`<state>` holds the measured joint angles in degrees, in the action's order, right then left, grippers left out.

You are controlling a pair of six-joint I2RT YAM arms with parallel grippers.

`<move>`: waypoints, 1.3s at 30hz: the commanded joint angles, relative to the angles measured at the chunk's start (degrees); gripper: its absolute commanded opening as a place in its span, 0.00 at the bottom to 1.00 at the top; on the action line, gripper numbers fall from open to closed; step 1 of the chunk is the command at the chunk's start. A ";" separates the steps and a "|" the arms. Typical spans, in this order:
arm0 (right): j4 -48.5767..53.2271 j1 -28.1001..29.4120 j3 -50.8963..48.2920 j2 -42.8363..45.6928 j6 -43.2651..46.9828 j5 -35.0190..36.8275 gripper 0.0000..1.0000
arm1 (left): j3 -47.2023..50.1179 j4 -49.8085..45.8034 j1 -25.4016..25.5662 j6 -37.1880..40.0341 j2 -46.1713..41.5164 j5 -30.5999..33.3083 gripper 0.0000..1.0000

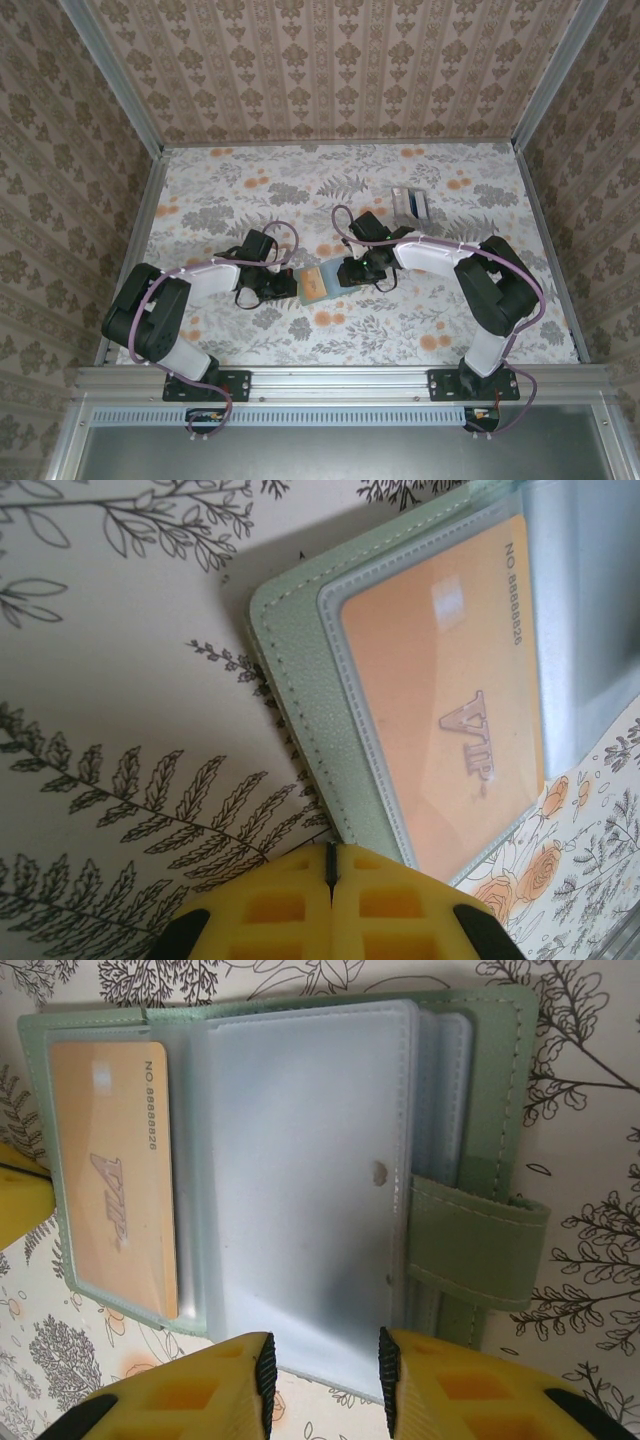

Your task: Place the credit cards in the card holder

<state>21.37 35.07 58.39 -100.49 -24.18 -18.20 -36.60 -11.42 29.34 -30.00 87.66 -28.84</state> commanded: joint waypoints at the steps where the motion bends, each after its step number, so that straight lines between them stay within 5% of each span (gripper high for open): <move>1: -0.36 0.00 -1.24 0.33 0.06 0.93 0.37 | 1.03 -1.41 1.07 -0.15 1.43 0.72 0.00; 39: 1.43 0.70 1.21 -0.56 1.79 -1.33 0.29 | 1.35 -0.74 1.59 -0.07 1.11 0.46 0.00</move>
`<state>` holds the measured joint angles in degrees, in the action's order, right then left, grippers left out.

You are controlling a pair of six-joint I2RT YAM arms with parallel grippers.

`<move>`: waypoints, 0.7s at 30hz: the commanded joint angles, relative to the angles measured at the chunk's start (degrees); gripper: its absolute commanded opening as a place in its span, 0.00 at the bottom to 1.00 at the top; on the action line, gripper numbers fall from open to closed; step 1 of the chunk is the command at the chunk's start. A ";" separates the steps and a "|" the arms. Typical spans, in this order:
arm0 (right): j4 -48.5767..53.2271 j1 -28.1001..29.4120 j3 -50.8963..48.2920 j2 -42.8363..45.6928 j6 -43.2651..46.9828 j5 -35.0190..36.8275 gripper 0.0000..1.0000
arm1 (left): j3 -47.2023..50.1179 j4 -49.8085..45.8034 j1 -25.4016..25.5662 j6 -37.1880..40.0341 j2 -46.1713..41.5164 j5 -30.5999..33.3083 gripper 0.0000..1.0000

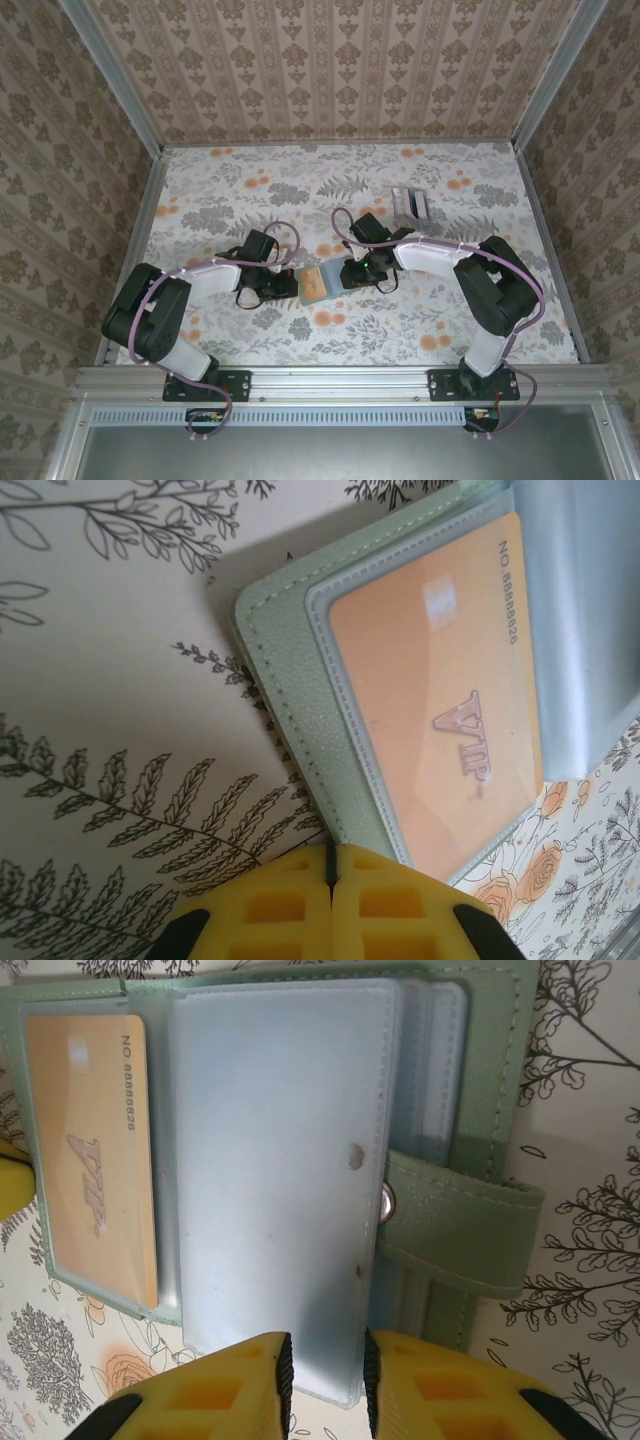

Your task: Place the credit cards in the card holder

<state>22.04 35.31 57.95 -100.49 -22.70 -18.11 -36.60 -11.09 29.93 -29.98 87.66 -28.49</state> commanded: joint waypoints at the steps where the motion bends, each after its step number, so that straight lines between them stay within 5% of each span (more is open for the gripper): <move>1: 0.71 0.55 1.72 -0.79 0.30 -1.53 0.29 | 1.36 -0.94 1.00 -0.13 1.11 0.03 0.00; 21: -4.12 2.92 3.66 -2.24 -0.38 -6.42 0.34 | 1.47 -0.57 1.09 -0.47 -2.37 0.02 0.01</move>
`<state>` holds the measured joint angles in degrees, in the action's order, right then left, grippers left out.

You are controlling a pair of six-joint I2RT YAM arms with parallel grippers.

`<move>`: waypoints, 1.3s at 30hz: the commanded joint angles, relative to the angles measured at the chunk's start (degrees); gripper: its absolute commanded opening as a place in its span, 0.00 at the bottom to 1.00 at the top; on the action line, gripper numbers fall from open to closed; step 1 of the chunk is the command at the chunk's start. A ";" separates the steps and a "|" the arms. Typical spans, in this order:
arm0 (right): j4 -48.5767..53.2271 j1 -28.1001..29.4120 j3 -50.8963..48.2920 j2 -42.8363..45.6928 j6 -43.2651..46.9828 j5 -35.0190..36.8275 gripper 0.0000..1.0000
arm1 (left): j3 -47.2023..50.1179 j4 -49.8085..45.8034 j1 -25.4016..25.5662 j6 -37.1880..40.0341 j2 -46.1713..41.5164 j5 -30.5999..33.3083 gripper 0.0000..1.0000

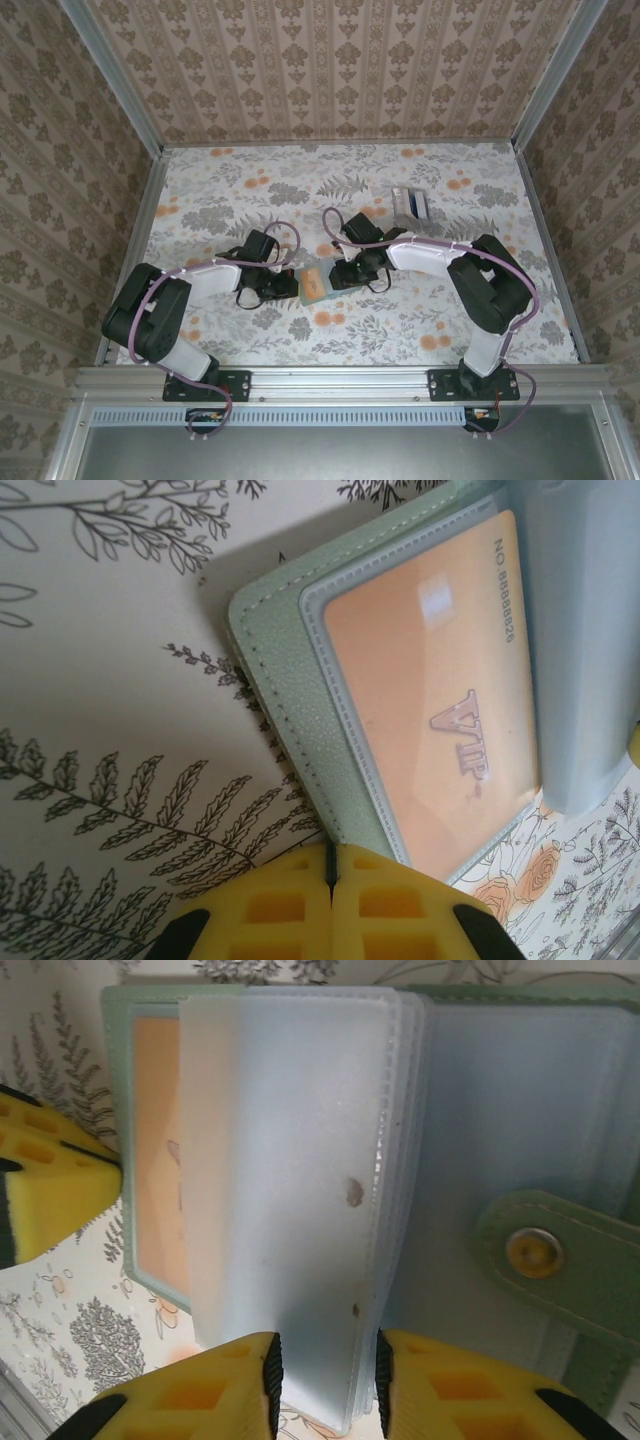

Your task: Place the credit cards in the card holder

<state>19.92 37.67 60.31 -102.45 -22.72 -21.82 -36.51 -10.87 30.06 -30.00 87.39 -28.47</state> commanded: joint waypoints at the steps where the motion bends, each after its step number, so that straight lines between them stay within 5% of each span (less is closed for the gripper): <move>1: -2.70 0.56 1.17 -0.19 -0.39 -3.31 0.34 | 2.04 -0.01 0.92 -0.88 -3.75 -0.18 0.02; 9: -7.10 0.60 0.16 0.06 -1.35 -6.37 0.36 | 2.55 -2.20 -2.23 -0.18 -13.72 -0.39 0.16; 31: -21.76 0.41 -4.25 -1.88 -6.93 -13.60 0.29 | -4.27 8.44 -3.25 -7.45 -2.35 -8.01 0.32; 39: -32.03 -1.54 -7.77 -2.26 -12.14 -20.41 0.34 | -4.88 10.30 -3.08 -9.13 0.31 -10.41 0.21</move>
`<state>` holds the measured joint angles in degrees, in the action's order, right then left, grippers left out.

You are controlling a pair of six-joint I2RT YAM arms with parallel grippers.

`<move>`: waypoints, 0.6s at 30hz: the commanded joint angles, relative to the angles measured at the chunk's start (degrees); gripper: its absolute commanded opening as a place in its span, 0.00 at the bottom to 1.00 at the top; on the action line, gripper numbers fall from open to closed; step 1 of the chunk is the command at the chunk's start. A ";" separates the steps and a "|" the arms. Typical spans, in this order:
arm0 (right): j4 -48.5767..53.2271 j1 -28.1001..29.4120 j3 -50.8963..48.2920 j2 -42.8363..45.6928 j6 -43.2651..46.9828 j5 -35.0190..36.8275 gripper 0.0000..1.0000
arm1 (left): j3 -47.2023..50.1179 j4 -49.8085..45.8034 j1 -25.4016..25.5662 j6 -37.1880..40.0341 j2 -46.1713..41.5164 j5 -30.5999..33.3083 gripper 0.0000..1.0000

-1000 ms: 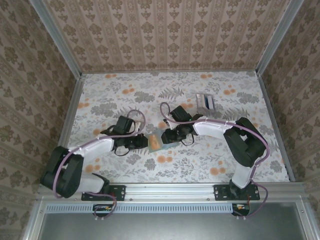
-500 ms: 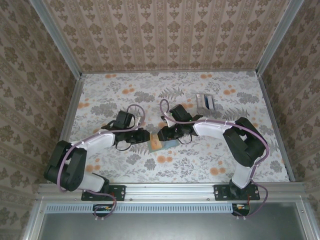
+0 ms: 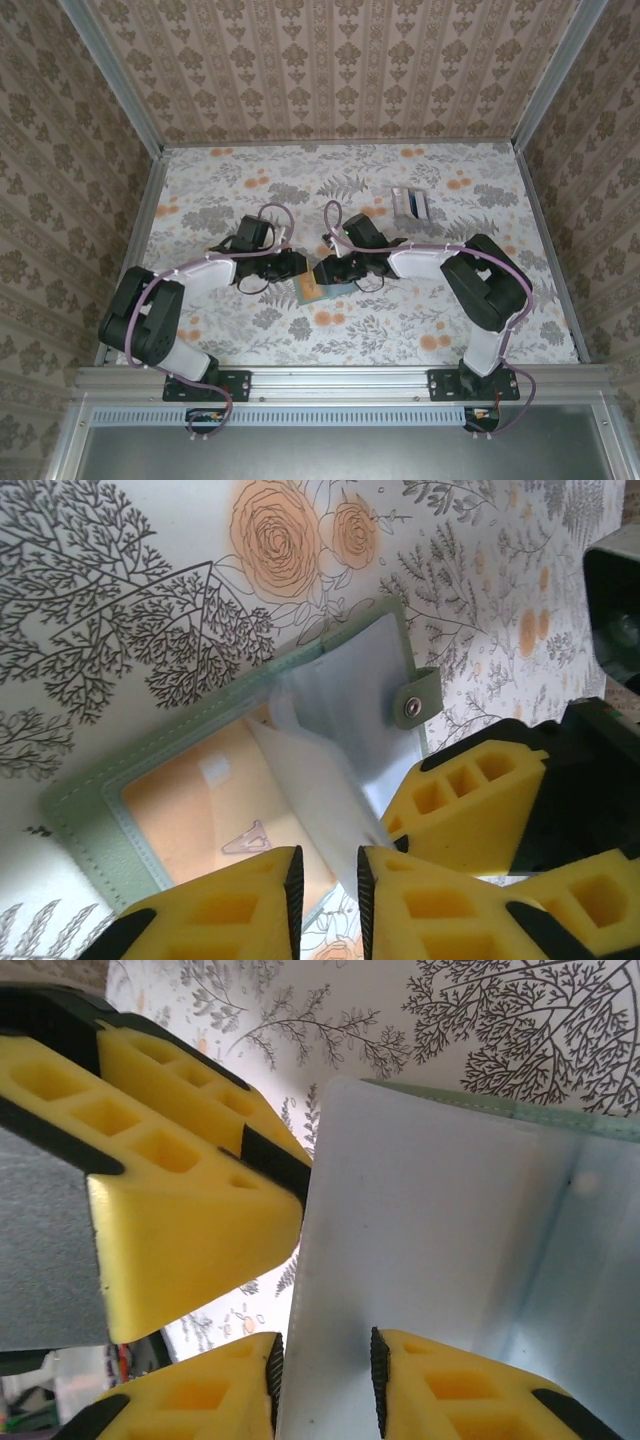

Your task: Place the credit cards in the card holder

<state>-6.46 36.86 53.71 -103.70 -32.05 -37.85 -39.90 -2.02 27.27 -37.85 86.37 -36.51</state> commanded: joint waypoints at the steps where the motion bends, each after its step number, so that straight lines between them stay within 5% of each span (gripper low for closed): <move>1: -5.76 -0.89 -1.26 -1.12 -3.00 -4.53 0.34 | -1.45 1.73 -0.28 -1.41 1.74 -2.60 0.19; 11: -6.54 -1.87 -1.09 -3.25 -4.92 -5.82 0.29 | -1.49 2.17 -0.28 -1.97 3.05 -2.87 0.12; 18: -10.76 -2.73 -2.27 -3.12 -8.41 -7.04 0.38 | -1.41 2.10 -0.29 -2.04 4.37 -2.43 0.09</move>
<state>-13.65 34.94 52.56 -106.41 -37.98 -42.63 -39.94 -0.34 27.27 -39.11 89.65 -38.20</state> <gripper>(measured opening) 0.380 0.093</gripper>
